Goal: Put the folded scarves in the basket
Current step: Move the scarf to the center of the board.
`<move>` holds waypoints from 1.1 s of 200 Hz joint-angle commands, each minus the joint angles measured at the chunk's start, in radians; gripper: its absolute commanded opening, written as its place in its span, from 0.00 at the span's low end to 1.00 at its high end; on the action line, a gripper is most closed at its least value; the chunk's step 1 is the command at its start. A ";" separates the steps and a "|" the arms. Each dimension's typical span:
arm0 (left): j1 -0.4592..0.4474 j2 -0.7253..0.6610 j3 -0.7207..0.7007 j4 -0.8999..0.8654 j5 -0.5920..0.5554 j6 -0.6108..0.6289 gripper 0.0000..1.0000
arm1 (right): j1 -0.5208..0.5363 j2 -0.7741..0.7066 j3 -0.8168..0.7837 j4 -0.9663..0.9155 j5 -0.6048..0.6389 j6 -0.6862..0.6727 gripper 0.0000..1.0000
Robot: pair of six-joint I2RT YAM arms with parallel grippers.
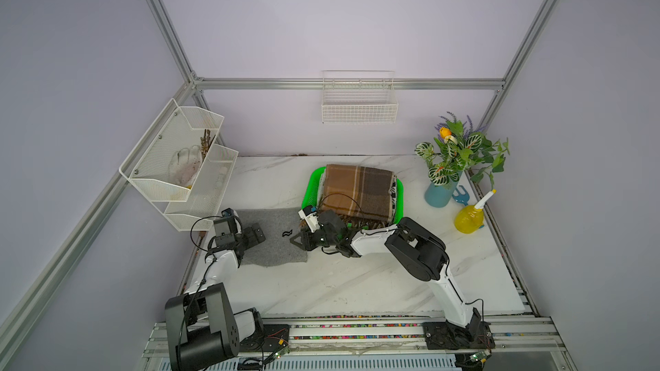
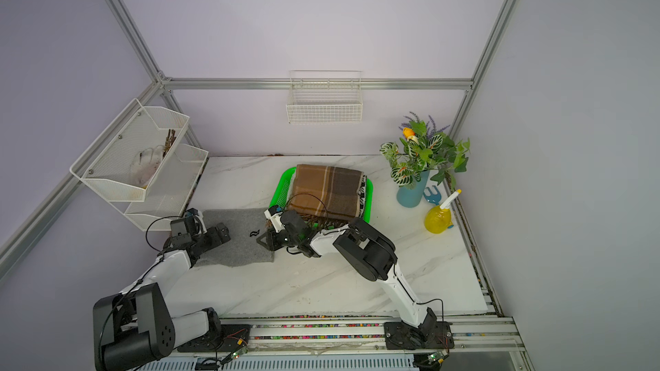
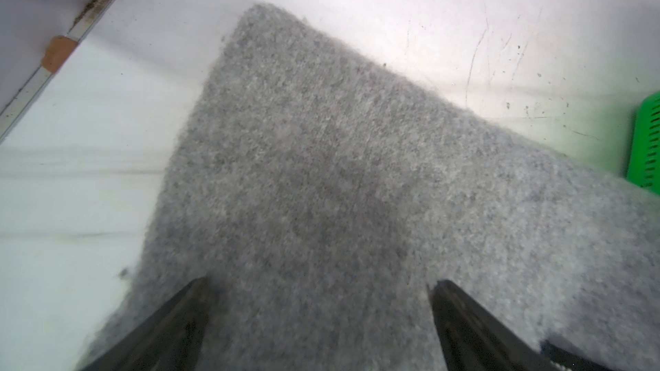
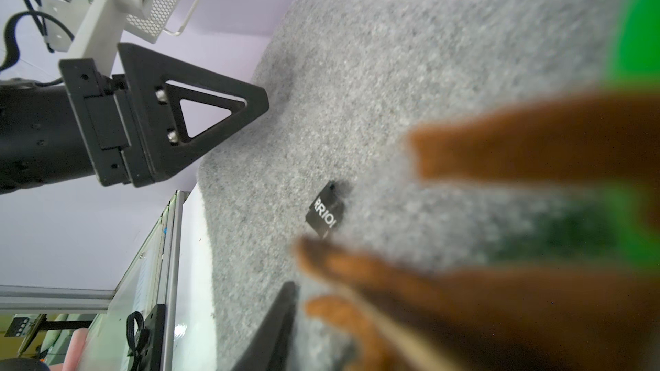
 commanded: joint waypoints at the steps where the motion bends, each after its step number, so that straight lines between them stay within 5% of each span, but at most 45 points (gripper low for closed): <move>1: -0.002 0.002 0.011 0.024 0.039 -0.010 1.00 | 0.006 0.049 -0.020 -0.107 0.039 0.034 0.30; 24: -0.002 -0.028 0.018 0.025 0.046 -0.033 1.00 | 0.000 -0.027 -0.103 -0.107 0.100 0.011 0.50; 143: -0.019 0.024 0.031 0.057 -0.018 -0.023 0.96 | -0.037 -0.123 -0.159 -0.265 0.230 -0.010 0.61; 220: -0.072 0.010 0.033 0.076 -0.001 0.002 0.96 | -0.018 -0.018 -0.036 -0.243 0.088 0.059 0.70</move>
